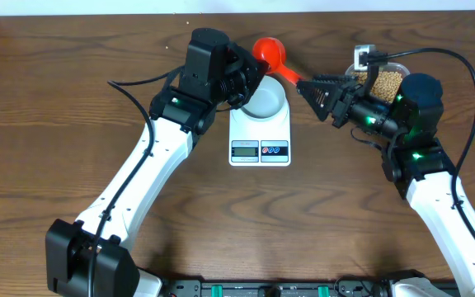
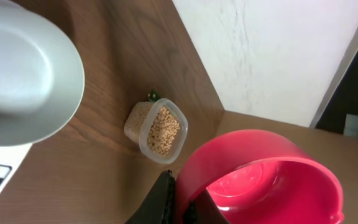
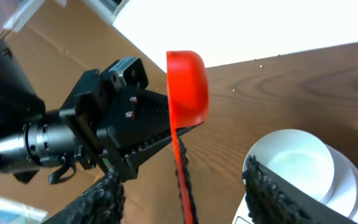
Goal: Scoop item into bowl and weigh 50g on scale
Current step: 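Reach right gripper to red scoop handle and grasp it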
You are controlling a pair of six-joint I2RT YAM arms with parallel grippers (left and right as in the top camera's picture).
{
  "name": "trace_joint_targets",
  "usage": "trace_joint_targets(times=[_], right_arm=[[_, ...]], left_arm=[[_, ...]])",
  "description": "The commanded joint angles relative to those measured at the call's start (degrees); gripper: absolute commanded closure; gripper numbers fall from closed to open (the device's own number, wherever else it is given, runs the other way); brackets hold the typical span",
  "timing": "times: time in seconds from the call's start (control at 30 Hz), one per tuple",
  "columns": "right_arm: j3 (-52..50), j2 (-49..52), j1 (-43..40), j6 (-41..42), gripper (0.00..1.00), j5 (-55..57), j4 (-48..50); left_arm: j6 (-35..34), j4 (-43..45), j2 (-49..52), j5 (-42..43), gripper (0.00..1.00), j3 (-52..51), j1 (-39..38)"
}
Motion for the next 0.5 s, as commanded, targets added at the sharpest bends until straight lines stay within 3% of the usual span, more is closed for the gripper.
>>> trace_joint_targets(times=[0.0, 0.33, 0.47], right_arm=[[0.9, -0.2, 0.5, 1.4, 0.44, 1.8, -0.1], [0.9, -0.1, 1.7, 0.2, 0.75, 2.0, 0.2], [0.9, -0.1, 1.8, 0.2, 0.8, 2.0, 0.1]], left_arm=[[-2.1, -0.2, -0.6, -0.3, 0.93, 0.2, -0.1], [-2.1, -0.3, -0.6, -0.3, 0.93, 0.2, -2.3], [-2.1, -0.3, -0.6, -0.3, 0.93, 0.2, -2.3]])
